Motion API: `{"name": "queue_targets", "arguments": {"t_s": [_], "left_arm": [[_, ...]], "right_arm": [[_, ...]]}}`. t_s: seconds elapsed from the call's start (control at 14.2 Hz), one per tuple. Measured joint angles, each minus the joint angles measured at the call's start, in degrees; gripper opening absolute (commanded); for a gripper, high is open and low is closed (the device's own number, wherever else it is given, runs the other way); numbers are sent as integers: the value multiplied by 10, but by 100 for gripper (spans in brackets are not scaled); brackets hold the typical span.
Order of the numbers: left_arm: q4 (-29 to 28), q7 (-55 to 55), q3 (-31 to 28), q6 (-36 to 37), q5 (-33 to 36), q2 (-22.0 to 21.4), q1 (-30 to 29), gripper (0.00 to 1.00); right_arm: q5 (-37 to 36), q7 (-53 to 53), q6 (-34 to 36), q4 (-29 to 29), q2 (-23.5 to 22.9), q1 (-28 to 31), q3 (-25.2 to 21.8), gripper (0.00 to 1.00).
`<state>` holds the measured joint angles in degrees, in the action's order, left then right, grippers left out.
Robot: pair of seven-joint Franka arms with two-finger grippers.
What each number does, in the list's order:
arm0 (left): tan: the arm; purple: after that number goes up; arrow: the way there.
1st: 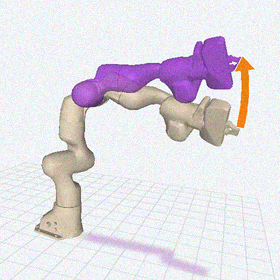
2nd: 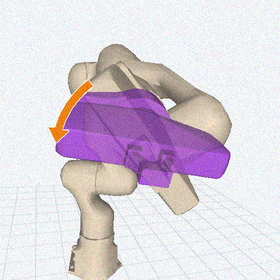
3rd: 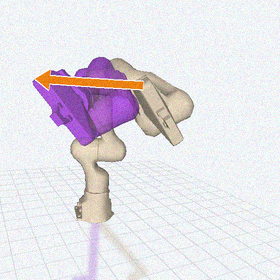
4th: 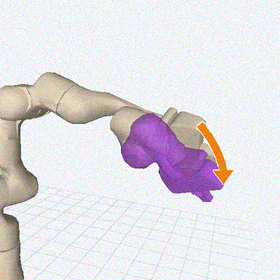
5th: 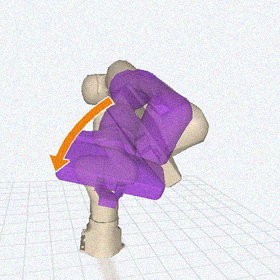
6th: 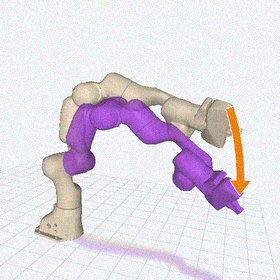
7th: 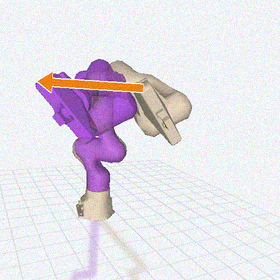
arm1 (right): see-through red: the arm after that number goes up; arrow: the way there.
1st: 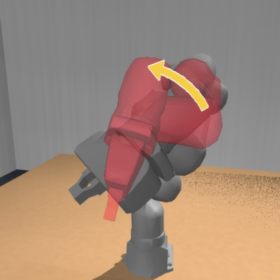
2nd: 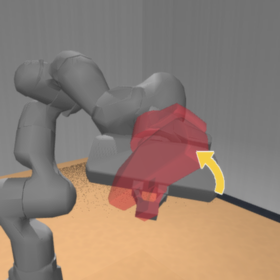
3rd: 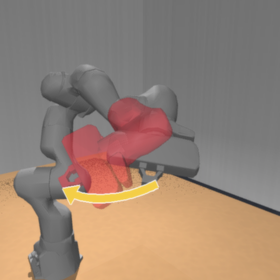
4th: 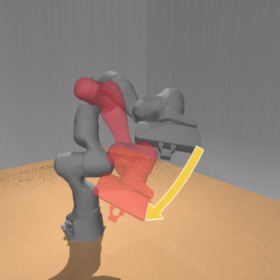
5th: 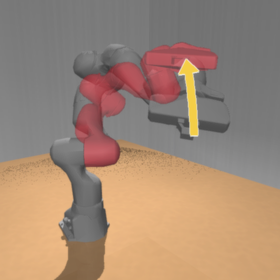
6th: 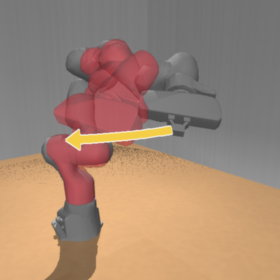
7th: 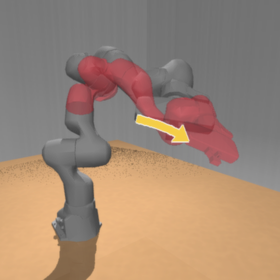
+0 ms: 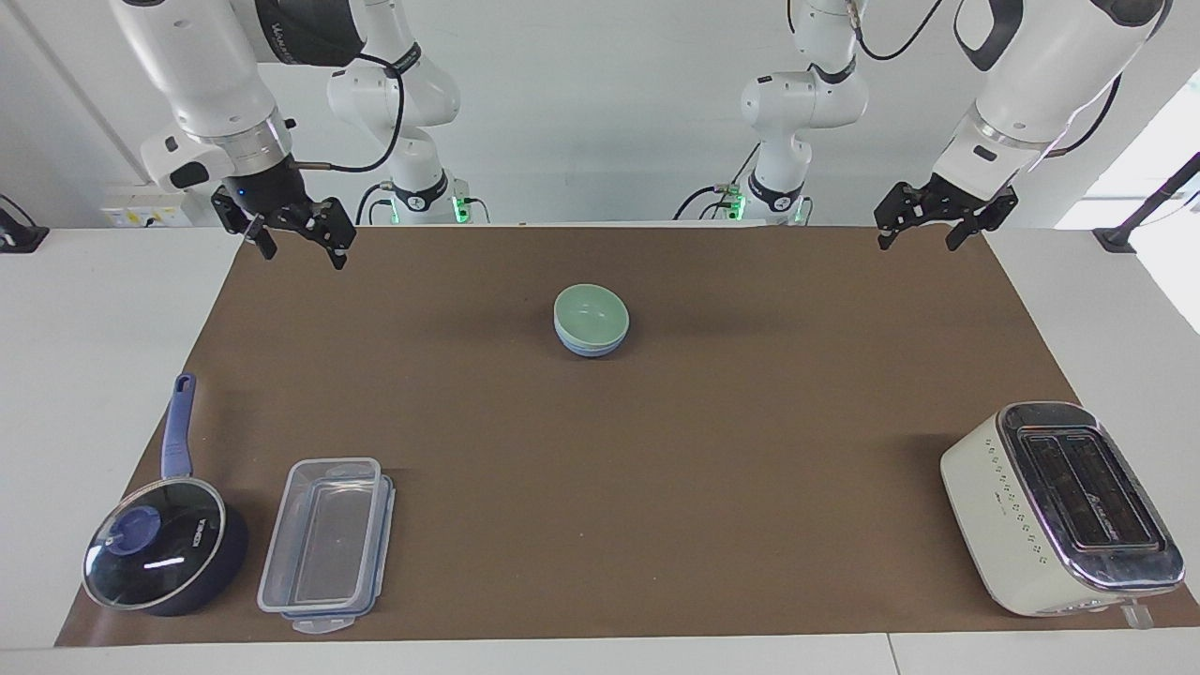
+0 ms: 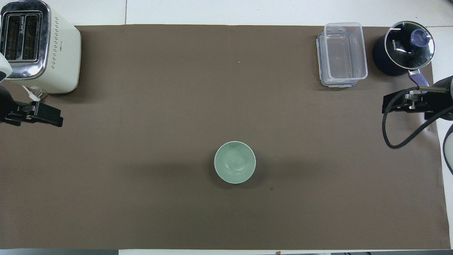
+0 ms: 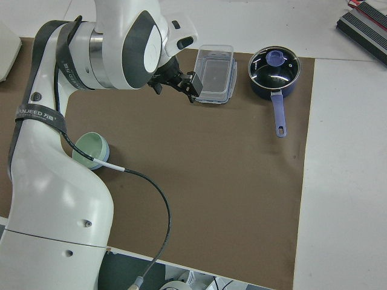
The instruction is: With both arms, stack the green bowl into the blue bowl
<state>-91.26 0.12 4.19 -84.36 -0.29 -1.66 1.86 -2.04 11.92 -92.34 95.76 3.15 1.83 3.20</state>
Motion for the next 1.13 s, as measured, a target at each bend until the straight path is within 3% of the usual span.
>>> {"name": "queue_targets", "arguments": {"t_s": [0.42, 1.13], "left_arm": [[0, 0, 0, 0, 0, 0, 0, 100], [0, 0, 0, 0, 0, 0, 0, 100]], "right_arm": [[-2, 0, 38, -44, -23, 1, -1, 100], [1, 0, 50, -44, -29, 3, -1, 100]]}}
